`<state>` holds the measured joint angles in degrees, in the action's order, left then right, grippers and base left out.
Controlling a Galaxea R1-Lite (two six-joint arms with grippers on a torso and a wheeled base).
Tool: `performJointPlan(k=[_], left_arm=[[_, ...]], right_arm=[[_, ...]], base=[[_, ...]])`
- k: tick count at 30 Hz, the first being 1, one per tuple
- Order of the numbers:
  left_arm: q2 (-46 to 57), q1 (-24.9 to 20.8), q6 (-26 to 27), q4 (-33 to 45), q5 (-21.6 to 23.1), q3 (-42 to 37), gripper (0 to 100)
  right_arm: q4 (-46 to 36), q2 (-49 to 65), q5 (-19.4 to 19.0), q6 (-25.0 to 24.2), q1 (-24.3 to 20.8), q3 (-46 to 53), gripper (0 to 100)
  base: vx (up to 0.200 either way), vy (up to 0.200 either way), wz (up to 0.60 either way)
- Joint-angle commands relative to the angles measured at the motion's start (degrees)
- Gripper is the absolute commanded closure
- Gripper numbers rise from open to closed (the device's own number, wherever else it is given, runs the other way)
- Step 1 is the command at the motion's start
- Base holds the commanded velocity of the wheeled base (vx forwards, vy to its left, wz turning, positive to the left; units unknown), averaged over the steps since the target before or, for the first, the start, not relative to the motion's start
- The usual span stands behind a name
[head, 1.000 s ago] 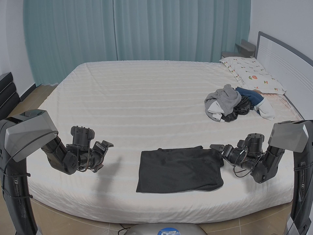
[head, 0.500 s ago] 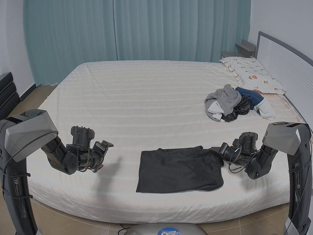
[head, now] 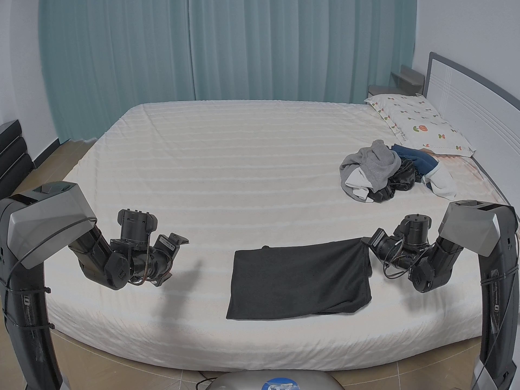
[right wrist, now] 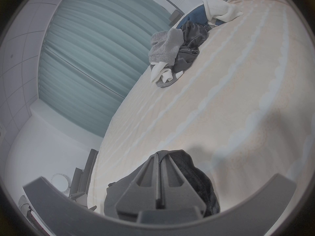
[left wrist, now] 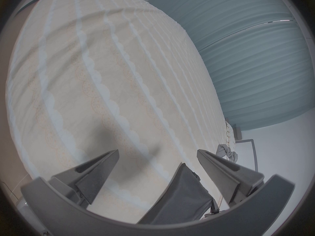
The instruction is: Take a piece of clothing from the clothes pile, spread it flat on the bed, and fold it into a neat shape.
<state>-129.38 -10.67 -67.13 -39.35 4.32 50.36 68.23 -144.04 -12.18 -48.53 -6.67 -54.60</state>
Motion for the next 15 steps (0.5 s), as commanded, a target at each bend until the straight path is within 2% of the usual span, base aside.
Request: performJointPlan(k=[1, 4, 5, 10, 12, 15], left_arm=[[-0.08, 0.03, -0.01, -0.02, -0.01, 0.00, 0], [-0.08, 0.03, -0.01, -0.02, -0.01, 0.00, 0], [-0.08, 0.03, -0.01, -0.02, -0.01, 0.00, 0], [-0.08, 0.03, -0.01, -0.02, -0.01, 0.00, 0], [-0.08, 0.03, -0.01, -0.02, -0.01, 0.00, 0], [-0.08, 0.03, -0.01, -0.02, -0.01, 0.00, 0]], right_arm=[[-0.12, -0.01, 0.05, 0.02, 0.16, 0.11, 100], [-0.20, -0.01, 0.05, 0.02, 0.34, 0.02, 100], [-0.29, -0.10, 0.05, 0.02, 0.34, 0.11, 0], [0.76, 2.89, -1.09, -0.07, 0.34, 4.86, 0], [1.11, 5.97, -3.64, 0.19, 0.52, 8.55, 0], [1.29, 10.19, -9.62, 2.56, 0.60, 16.19, 0]], base=[[0.000, 0.000, 0.00], [0.000, 0.000, 0.00], [0.000, 0.000, 0.00], [0.000, 0.000, 0.00], [0.000, 0.000, 0.00], [0.000, 0.000, 0.00]])
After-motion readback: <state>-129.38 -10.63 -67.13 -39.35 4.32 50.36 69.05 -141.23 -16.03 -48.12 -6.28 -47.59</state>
